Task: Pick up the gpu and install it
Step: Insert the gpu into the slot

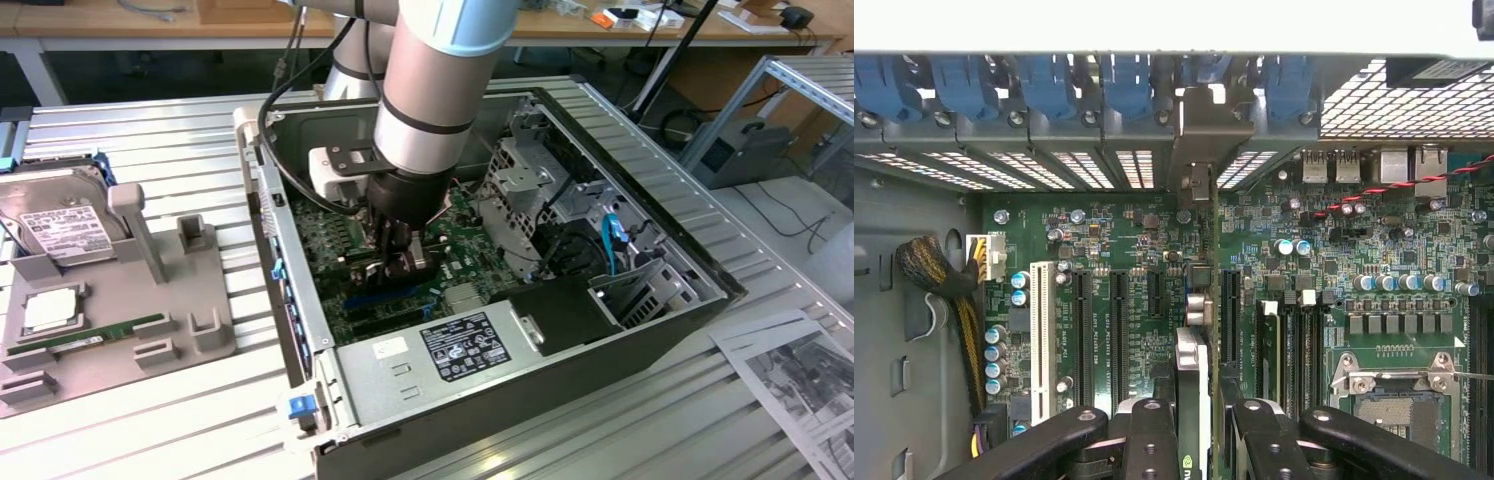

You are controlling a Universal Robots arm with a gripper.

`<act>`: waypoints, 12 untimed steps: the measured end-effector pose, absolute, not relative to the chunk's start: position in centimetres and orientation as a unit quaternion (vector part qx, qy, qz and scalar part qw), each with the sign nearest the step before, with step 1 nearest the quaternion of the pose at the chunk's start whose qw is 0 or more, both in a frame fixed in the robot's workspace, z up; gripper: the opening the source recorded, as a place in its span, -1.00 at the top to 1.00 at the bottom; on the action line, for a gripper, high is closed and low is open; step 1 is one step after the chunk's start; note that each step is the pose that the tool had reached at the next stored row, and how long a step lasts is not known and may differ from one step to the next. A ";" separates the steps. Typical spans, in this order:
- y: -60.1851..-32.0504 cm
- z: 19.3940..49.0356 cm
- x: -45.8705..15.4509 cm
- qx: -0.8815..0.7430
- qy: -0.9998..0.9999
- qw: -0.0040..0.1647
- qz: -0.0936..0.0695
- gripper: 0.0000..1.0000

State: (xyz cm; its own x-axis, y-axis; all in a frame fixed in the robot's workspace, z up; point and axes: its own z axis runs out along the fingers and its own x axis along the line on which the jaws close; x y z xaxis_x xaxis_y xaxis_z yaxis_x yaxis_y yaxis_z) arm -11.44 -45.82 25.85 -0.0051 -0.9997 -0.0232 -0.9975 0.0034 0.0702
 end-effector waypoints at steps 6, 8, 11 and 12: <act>-45.8 25.9 -11.4 0.705 -0.708 0.017 -0.033 0.47; -45.8 25.8 -11.5 0.705 -0.708 0.018 -0.035 0.47; -45.8 25.8 -11.5 0.705 -0.708 0.018 -0.035 0.47; -45.8 25.8 -11.5 0.705 -0.708 0.018 -0.035 0.47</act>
State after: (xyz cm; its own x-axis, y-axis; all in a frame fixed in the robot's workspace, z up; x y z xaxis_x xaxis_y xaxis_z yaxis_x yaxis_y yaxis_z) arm -11.49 -45.82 25.84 -0.0052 -0.9997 -0.0232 -0.9971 0.0035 0.0756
